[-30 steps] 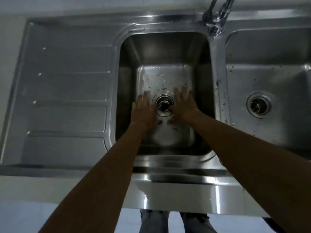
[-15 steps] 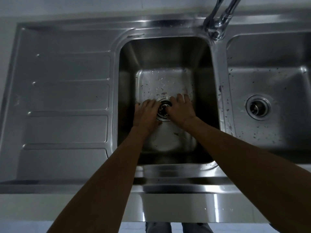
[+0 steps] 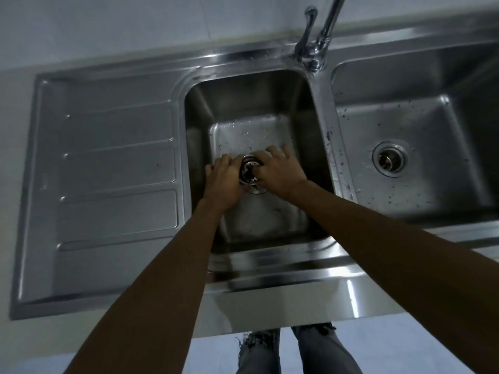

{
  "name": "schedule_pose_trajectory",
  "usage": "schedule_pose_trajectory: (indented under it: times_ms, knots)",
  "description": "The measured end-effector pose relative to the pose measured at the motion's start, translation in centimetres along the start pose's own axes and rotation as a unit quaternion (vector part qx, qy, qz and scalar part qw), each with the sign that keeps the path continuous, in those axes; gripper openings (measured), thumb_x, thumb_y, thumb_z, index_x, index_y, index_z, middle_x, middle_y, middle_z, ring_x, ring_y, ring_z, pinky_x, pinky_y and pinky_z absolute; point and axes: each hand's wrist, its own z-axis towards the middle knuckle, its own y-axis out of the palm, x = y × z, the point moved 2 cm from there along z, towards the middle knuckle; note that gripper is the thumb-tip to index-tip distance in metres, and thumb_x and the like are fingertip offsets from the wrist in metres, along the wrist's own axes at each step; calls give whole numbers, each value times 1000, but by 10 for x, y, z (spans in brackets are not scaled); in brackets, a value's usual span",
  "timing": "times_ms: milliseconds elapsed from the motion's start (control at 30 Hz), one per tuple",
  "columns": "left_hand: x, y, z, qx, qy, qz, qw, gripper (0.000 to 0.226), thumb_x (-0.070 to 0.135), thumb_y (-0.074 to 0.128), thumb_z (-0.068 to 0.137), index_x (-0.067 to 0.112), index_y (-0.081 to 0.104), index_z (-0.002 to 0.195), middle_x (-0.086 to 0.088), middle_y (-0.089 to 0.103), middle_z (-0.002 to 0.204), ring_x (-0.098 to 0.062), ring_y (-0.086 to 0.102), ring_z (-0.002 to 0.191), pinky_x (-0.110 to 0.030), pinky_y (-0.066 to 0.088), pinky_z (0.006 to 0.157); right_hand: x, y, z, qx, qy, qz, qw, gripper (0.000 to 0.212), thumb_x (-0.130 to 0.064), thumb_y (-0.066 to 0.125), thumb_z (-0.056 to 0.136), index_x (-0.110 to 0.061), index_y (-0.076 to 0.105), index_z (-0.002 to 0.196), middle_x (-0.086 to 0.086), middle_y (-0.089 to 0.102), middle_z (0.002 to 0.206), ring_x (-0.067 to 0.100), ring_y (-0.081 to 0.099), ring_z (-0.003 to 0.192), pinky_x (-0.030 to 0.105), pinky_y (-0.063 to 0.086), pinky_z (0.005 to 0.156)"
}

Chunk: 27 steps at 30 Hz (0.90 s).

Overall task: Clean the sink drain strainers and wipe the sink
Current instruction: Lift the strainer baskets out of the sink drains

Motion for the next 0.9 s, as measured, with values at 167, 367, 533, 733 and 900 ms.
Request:
schedule_pose_trajectory:
  times_ms: [167,367,533,733,900]
  knots:
    - [29,-67,-12,24,30,11,999,86,56,81,77,26,46,150,-6,51,135,-27,45,132,-46,28,111,17,-50,-25,80,5,9,997,64,-55,65,89,-24,48,142,1,50,147,30,47,133,50,36,106]
    - [107,-124,-15,85,92,16,992,83,52,83,76,26,50,148,-6,53,132,-27,48,130,-47,31,111,78,-109,-73,154,43,44,986,75,-51,70,86,-20,44,148,3,53,148,30,47,136,49,33,112]
    - [192,-118,-3,92,151,16,984,85,55,83,75,26,51,148,-6,51,130,-27,49,125,-46,37,108,150,-114,-131,161,73,27,984,80,-57,70,84,-21,41,150,4,55,147,30,47,136,52,35,112]
    - [308,-45,27,52,203,44,977,83,63,80,72,29,52,144,-2,50,133,-24,47,129,-46,35,110,242,-57,-207,117,149,58,980,82,-61,68,84,-24,37,151,4,54,148,32,47,136,54,36,113]
    - [369,54,45,-31,212,54,975,81,67,79,73,31,55,142,-2,48,136,-23,46,126,-42,36,107,296,28,-250,35,184,89,978,84,-66,66,83,-25,38,150,4,57,143,30,51,130,51,36,112]
